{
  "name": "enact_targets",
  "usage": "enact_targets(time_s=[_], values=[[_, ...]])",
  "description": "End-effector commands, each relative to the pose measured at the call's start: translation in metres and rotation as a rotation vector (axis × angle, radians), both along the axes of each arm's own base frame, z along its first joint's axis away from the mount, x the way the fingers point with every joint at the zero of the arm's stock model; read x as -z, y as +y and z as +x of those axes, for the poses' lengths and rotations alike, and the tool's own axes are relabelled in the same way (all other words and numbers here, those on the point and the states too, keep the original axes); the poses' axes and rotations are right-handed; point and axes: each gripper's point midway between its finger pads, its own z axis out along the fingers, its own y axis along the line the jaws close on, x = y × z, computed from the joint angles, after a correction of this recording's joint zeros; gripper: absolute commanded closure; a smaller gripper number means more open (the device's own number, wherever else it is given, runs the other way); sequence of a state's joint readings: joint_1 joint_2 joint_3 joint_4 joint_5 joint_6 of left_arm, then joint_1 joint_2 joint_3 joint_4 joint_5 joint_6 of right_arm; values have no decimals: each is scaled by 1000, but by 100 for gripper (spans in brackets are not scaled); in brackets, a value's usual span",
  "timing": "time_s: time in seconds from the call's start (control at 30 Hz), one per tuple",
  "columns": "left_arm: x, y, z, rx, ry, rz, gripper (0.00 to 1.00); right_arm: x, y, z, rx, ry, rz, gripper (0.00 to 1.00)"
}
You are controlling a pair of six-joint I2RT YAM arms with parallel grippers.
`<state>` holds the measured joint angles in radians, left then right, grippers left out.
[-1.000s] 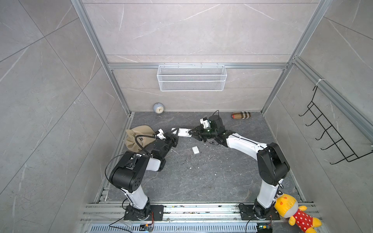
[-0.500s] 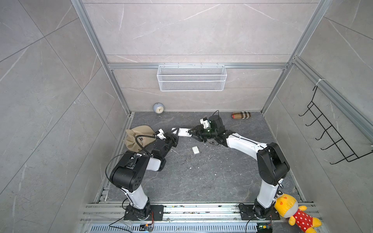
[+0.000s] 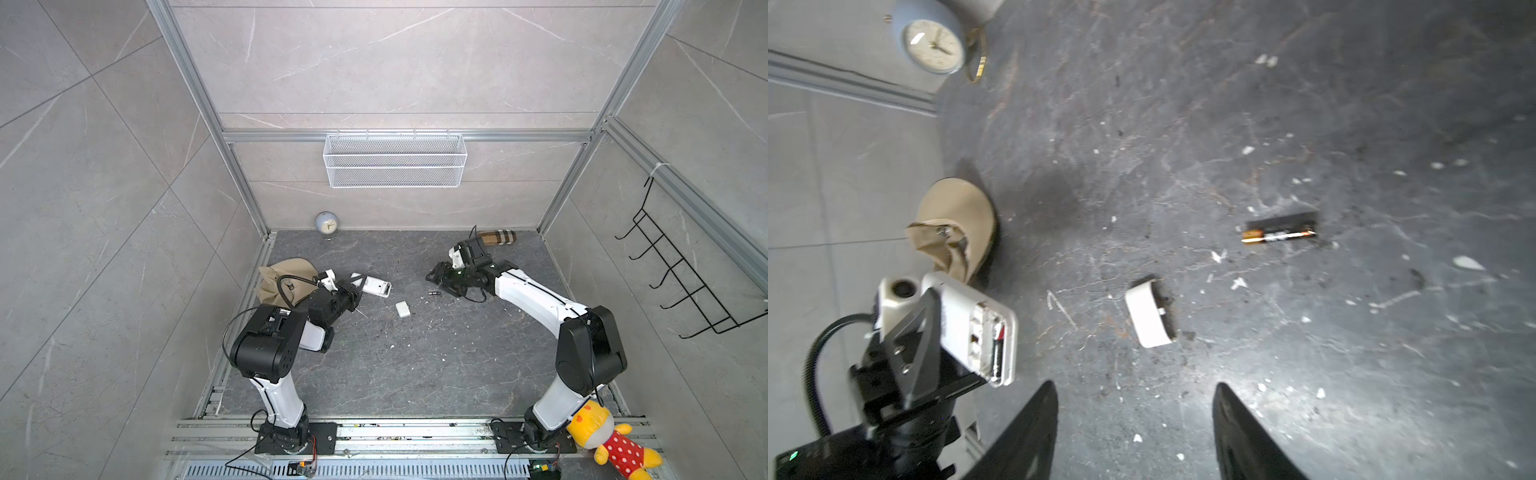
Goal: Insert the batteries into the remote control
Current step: 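Lift the right gripper off the remote and move it over the gold battery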
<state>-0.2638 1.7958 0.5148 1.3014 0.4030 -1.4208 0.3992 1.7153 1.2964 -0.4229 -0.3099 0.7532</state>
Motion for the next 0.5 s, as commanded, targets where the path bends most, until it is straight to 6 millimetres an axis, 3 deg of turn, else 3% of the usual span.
enact_targets(time_s=[0.0, 0.37, 0.47], values=[[-3, -6, -6, 60, -118, 84, 100, 40, -27, -11, 71, 79, -163, 42], [24, -14, -8, 135, -164, 175, 100, 73, -48, 0, 287, 123, -291, 45], [34, -13, -3, 138, -112, 142, 100, 79, -47, -1, 391, 166, -286, 52]])
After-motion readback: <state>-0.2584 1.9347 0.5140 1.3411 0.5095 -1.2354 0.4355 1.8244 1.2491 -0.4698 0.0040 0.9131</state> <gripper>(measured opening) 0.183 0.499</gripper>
